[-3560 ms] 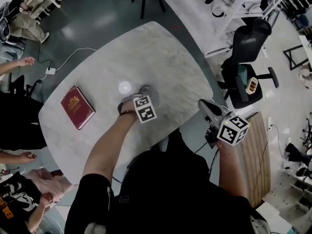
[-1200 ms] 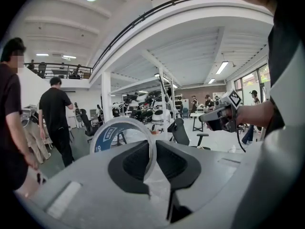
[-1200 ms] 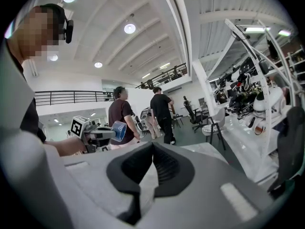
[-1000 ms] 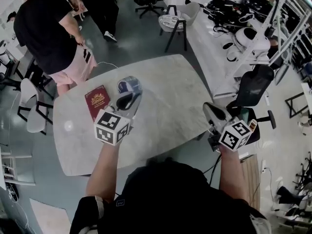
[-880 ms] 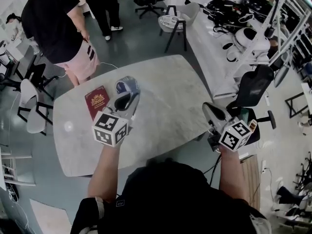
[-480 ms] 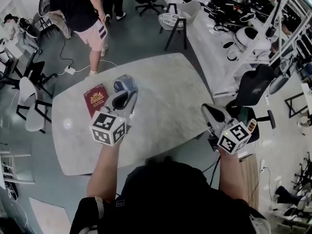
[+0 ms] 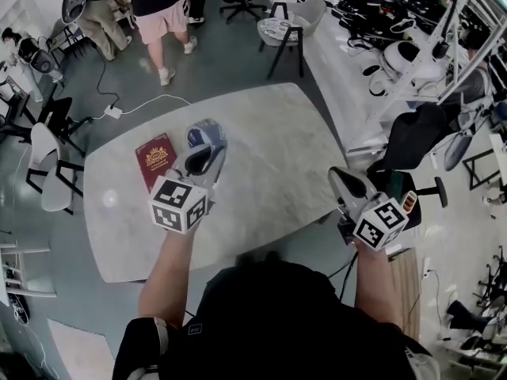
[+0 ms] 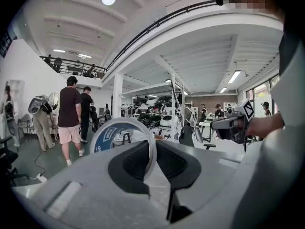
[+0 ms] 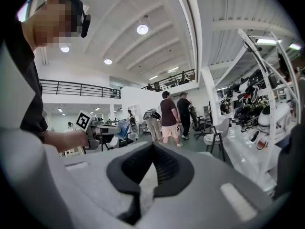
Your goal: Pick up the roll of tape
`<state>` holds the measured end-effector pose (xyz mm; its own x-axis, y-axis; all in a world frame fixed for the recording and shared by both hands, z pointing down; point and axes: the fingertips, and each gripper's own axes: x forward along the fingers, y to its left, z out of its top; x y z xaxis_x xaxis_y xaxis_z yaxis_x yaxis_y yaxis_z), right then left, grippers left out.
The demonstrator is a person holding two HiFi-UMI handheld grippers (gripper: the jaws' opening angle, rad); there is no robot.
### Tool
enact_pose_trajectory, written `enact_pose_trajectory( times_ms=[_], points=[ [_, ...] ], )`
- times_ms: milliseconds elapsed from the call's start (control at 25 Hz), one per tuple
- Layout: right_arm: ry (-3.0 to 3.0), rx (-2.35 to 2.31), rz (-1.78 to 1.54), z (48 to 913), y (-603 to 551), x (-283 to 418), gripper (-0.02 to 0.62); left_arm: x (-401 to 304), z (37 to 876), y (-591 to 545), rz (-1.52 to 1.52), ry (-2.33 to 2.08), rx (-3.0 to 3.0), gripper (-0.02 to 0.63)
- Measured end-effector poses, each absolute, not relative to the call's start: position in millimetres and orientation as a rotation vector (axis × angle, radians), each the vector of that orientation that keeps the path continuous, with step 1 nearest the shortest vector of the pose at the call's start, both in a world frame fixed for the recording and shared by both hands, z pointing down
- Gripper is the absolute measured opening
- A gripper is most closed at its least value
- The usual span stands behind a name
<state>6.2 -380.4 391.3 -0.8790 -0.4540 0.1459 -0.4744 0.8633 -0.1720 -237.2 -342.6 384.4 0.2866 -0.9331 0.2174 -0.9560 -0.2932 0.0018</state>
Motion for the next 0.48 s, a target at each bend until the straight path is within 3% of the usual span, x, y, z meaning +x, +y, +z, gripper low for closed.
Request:
enact_pose_trajectory(
  times_ms=[480],
  points=[
    [-2.944, 0.751, 0.309, 389, -377, 13, 0.002, -221, 383, -341, 0.262, -1.751, 2.444, 0.052]
  ],
)
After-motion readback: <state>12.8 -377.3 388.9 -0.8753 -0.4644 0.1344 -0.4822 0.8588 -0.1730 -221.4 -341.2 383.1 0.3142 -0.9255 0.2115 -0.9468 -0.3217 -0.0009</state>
